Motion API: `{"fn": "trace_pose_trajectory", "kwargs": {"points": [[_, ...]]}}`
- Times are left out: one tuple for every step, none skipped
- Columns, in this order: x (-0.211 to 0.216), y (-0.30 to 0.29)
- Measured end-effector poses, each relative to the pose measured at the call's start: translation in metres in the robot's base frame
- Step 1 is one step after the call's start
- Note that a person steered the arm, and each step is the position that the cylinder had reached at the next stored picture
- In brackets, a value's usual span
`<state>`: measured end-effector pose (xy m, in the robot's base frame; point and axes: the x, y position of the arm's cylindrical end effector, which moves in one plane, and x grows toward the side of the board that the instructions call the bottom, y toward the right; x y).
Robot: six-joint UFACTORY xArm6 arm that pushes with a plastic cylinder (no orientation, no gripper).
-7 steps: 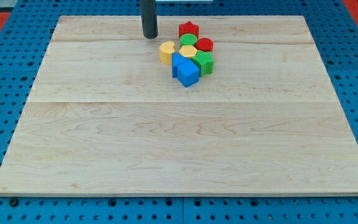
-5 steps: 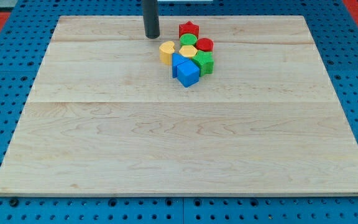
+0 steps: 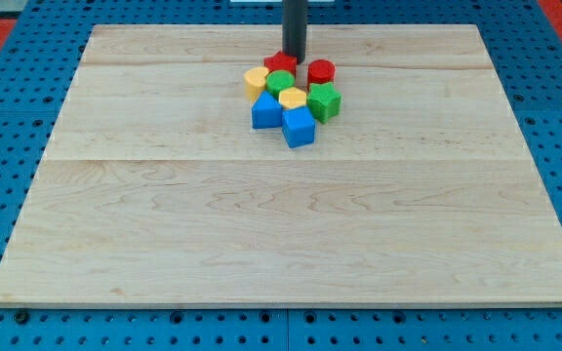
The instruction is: Place the red star to the left above the red circle
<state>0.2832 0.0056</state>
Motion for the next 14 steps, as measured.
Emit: {"fn": "trace_pose_trajectory", "kwargs": {"points": [[0.024, -0.006], [0.024, -0.009], [0.035, -0.005], [0.073, 0.007], [0.098, -0.018], [0.106, -0.04], [0.1, -0.052], [0.08, -0.052], [0.054, -0.066], [0.049, -0.102], [0.049, -0.136], [0.04, -0.118], [0.026, -0.073], [0.005, -0.035]]}}
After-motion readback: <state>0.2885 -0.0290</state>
